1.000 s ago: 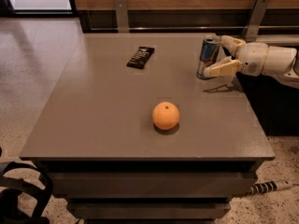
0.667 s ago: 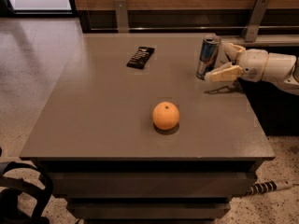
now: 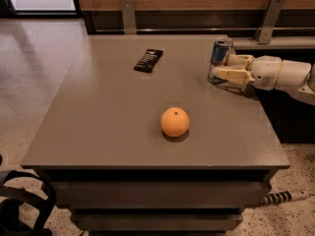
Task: Knock redbull can over
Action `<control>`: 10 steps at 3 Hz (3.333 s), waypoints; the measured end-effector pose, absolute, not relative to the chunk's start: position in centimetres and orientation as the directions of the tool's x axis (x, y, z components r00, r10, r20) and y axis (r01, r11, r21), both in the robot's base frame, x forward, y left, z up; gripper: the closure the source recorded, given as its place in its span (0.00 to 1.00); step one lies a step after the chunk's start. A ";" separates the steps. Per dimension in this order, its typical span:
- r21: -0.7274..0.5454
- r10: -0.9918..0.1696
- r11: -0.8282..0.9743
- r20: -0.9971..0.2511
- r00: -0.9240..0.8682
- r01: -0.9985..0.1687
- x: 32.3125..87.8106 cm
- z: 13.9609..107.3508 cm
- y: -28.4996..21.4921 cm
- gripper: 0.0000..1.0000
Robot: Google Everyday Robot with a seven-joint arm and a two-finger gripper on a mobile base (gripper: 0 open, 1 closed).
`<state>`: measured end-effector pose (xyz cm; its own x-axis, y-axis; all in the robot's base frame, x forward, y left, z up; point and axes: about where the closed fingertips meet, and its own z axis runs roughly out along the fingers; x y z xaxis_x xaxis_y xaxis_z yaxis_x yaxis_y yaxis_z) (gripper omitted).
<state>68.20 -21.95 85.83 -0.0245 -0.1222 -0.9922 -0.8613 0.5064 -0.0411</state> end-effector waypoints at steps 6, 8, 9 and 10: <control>-0.124 -0.492 0.502 -0.855 -0.165 -0.856 66.6 91.6 -21.3 1.00; -0.168 -0.775 0.494 -0.530 -0.344 -0.853 64.6 90.2 -22.7 1.00; -0.178 -0.829 0.480 -0.413 -0.377 -0.859 64.2 88.2 -23.5 1.00; -0.172 -0.850 0.462 -0.365 -0.379 -0.870 64.4 85.7 -23.5 1.00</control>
Offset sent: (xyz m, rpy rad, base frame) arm 0.0006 0.0030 -0.0001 0.0008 0.0004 0.0047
